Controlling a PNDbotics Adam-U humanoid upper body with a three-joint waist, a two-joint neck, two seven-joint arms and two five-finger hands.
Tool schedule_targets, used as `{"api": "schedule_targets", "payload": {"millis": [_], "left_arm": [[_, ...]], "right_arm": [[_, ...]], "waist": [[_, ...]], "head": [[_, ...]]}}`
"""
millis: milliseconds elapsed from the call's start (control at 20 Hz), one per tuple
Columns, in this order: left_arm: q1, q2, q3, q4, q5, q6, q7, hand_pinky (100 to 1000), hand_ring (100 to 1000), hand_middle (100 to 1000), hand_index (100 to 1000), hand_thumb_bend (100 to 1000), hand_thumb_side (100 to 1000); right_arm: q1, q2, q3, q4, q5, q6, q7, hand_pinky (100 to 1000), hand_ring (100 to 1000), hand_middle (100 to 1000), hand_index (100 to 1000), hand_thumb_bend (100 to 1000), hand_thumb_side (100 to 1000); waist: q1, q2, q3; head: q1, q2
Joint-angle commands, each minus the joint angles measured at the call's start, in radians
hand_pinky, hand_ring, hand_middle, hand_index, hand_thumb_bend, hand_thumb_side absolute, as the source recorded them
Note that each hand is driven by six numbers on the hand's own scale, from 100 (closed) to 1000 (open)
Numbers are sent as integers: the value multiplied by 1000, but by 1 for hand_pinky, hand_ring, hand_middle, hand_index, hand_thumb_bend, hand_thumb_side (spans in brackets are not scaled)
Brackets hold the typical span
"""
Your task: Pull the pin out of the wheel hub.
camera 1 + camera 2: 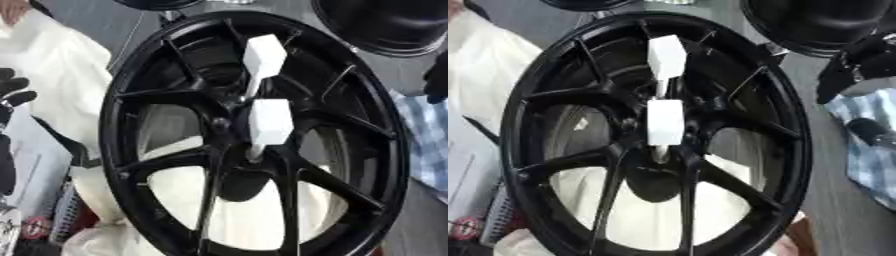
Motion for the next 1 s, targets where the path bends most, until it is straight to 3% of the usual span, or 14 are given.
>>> {"api": "schedule_targets", "payload": {"millis": [50,200,550,1000], "left_arm": [[-8,24,-3,-22,5,1,-7,686,687,645,830,109,753],[-13,23,-7,-22,9,4,-11,686,688,645,830,112,753],[-25,22,-14,-22,17,9,-19,686,687,645,830,115,754],[-35,23,-14,-22,26,11,-22,687,684,644,830,120,754]], "right_arm": [[-35,-44,13,-9,-30,27,3,886,818,720,775,100,295],[-66,-39,35,-9,-58,62,0,885,817,714,773,100,297],[-138,-10,104,-9,-37,210,-61,880,814,707,767,100,280],[-221,42,151,-9,-81,412,-157,895,836,731,784,100,294]], "waist": [[0,-33,6],[-6,-33,19],[-25,-35,61],[-46,-40,96]], "head": [[-13,2],[-21,0],[-52,-7],[-82,-10]]}}
